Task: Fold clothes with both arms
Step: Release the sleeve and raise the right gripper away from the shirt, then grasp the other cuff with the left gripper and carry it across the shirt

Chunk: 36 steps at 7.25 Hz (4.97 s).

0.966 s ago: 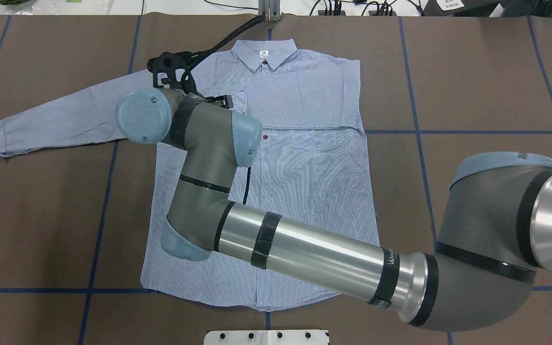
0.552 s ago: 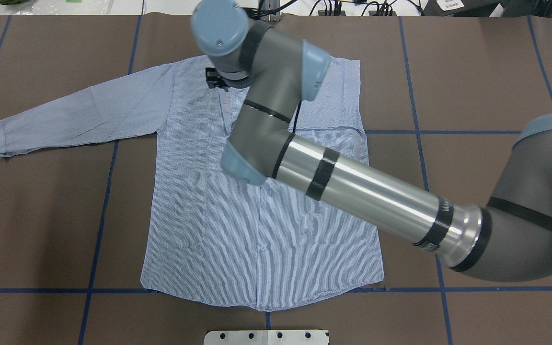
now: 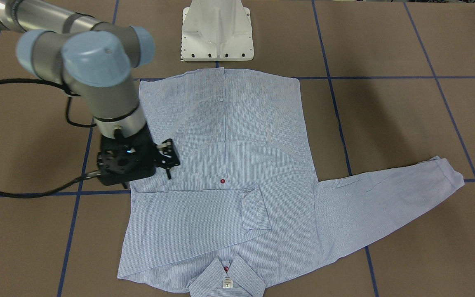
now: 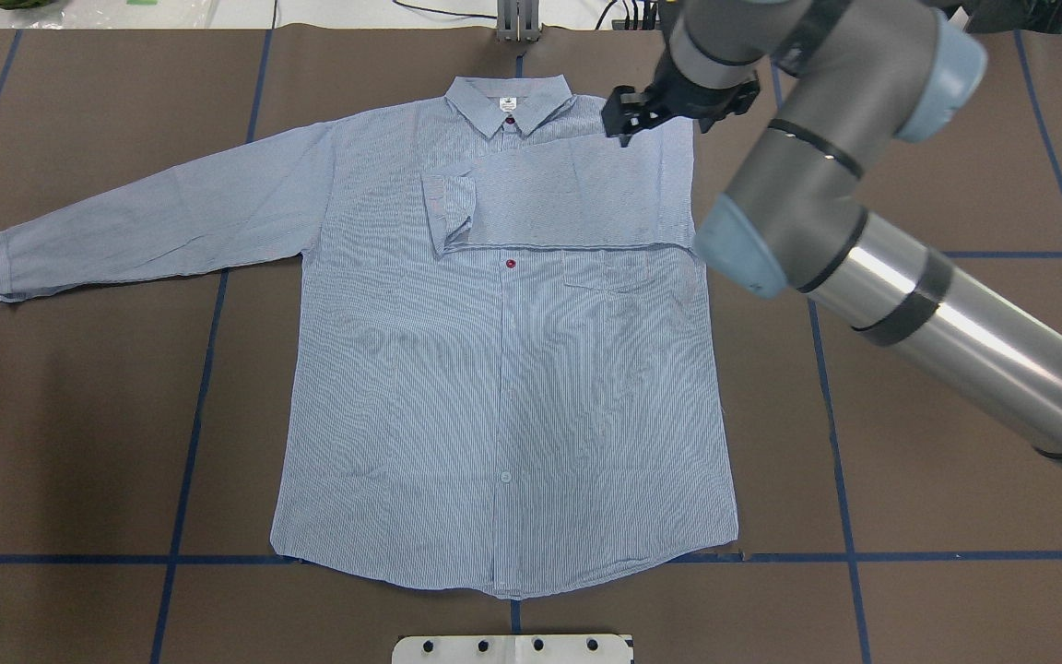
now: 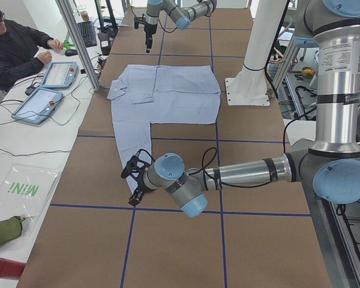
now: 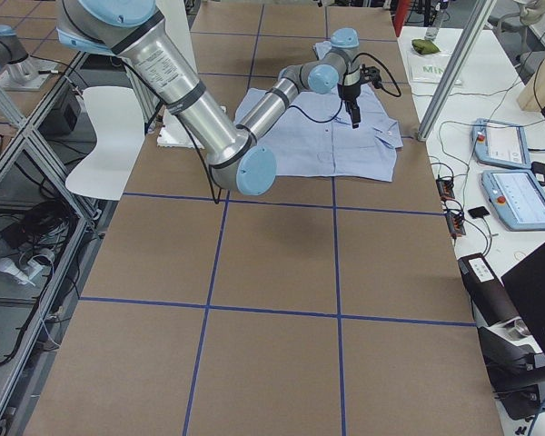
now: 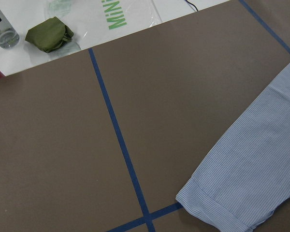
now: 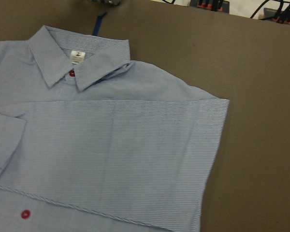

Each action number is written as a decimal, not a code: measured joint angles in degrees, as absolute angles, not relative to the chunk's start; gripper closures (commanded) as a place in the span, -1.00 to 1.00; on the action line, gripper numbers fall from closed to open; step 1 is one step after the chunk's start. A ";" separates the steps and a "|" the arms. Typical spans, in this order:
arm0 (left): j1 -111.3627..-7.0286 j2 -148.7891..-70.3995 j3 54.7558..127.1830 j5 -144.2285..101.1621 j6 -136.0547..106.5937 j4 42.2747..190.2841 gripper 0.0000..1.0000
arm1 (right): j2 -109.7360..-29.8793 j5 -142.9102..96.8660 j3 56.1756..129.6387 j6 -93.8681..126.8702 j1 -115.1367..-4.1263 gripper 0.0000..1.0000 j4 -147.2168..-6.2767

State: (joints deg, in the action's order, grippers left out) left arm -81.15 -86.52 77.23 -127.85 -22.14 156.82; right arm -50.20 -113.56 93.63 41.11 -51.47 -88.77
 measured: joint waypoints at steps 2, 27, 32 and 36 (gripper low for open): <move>-74.81 -86.62 73.52 -121.00 -31.36 163.95 -0.99 | -60.74 -120.61 99.97 29.15 -58.98 -1.00 -88.35; -55.89 -94.16 79.57 -111.86 -52.38 178.71 1.00 | -72.85 -127.53 105.80 16.70 -67.68 -1.00 -87.54; -45.88 -120.75 79.68 -111.50 -54.10 151.45 1.00 | -72.95 -127.47 105.81 17.20 -67.68 -1.00 -87.54; -39.14 -135.68 74.99 -105.65 -63.78 141.01 1.00 | -72.87 -127.44 105.77 17.34 -67.68 -1.00 -87.54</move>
State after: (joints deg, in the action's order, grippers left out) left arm -39.14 -135.68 74.99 -105.65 -63.78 141.01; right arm -72.87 -127.44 105.77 17.34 -67.68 -87.54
